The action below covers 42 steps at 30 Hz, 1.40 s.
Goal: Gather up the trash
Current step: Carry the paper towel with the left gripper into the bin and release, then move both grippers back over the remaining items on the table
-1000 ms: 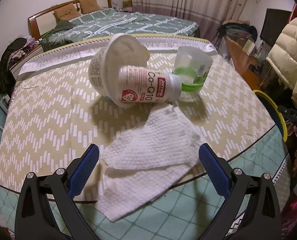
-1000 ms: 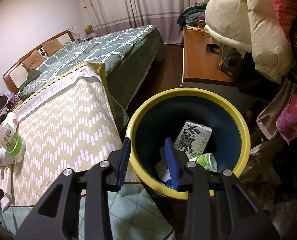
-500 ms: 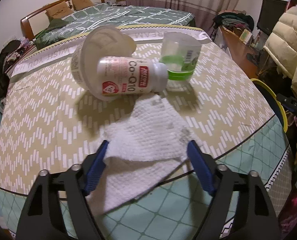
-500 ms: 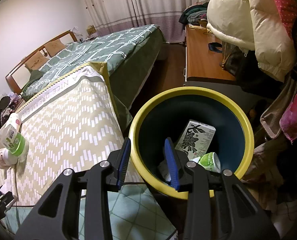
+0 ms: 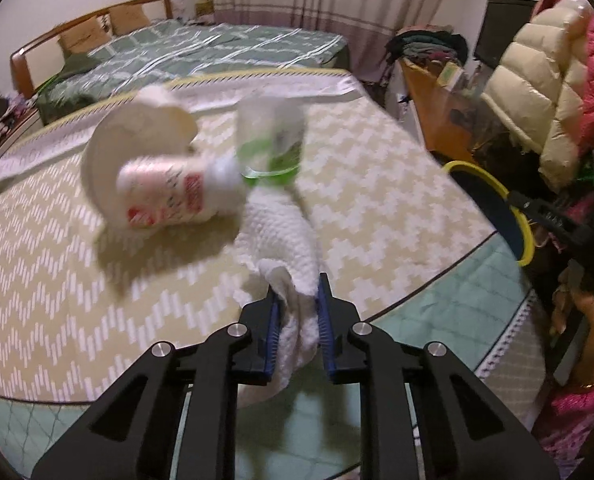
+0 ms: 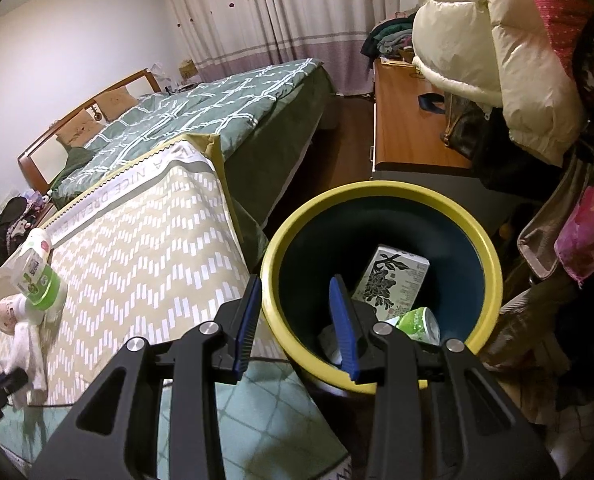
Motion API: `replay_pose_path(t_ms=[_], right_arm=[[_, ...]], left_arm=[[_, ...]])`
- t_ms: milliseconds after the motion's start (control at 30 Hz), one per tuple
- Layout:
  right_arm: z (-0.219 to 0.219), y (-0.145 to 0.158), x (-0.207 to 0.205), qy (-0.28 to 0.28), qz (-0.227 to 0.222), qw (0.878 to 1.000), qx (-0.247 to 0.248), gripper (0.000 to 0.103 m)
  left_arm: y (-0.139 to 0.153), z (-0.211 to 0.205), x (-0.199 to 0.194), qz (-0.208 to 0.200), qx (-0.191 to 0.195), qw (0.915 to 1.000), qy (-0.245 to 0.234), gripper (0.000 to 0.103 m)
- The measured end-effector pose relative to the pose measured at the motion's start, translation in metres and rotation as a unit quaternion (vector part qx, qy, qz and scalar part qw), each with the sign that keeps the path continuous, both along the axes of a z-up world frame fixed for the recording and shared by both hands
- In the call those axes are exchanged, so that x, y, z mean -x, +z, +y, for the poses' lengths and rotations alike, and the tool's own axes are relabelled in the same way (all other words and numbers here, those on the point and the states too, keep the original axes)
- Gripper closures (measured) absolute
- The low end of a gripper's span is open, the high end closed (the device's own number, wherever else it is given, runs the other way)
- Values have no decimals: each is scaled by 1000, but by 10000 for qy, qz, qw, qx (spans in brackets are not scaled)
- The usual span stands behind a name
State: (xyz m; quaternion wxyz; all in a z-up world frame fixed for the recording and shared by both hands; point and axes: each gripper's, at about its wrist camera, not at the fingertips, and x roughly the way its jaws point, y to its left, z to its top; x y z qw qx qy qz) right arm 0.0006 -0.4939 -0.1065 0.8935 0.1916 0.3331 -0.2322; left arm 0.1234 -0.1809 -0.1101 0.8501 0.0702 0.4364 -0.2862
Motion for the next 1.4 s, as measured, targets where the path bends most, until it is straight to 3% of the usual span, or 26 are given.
replay_pose_path(t_ms=[333, 667, 833, 1200, 1233, 1267, 1333, 1400], right_arm=[[-17, 18, 39, -181, -238, 9995, 131, 69], [-41, 28, 86, -504, -263, 9979, 297, 69], [-50, 28, 99, -577, -250, 9976, 304, 69], [-63, 21, 114, -730, -222, 9967, 259, 64], [-63, 21, 114, -738, -215, 9967, 257, 64], [-63, 21, 114, -739, -206, 9967, 261, 64], [-62, 22, 113, -739, -204, 9967, 270, 63], [-61, 22, 113, -738, -206, 9967, 282, 63]], left_arm=[[40, -88, 13, -282, 211, 9960, -821, 85], [60, -212, 22, -221, 370, 9834, -1761, 85], [49, -270, 22, 35, 337, 9784, -2039, 85], [8, -335, 19, 521, 116, 9736, -2218, 84], [6, -338, 17, 548, 98, 9742, -2186, 76], [5, -339, 16, 548, 97, 9752, -2144, 46], [11, -334, 17, 352, 202, 9794, -1979, 20], [22, -324, 18, 164, 268, 9807, -1932, 20]])
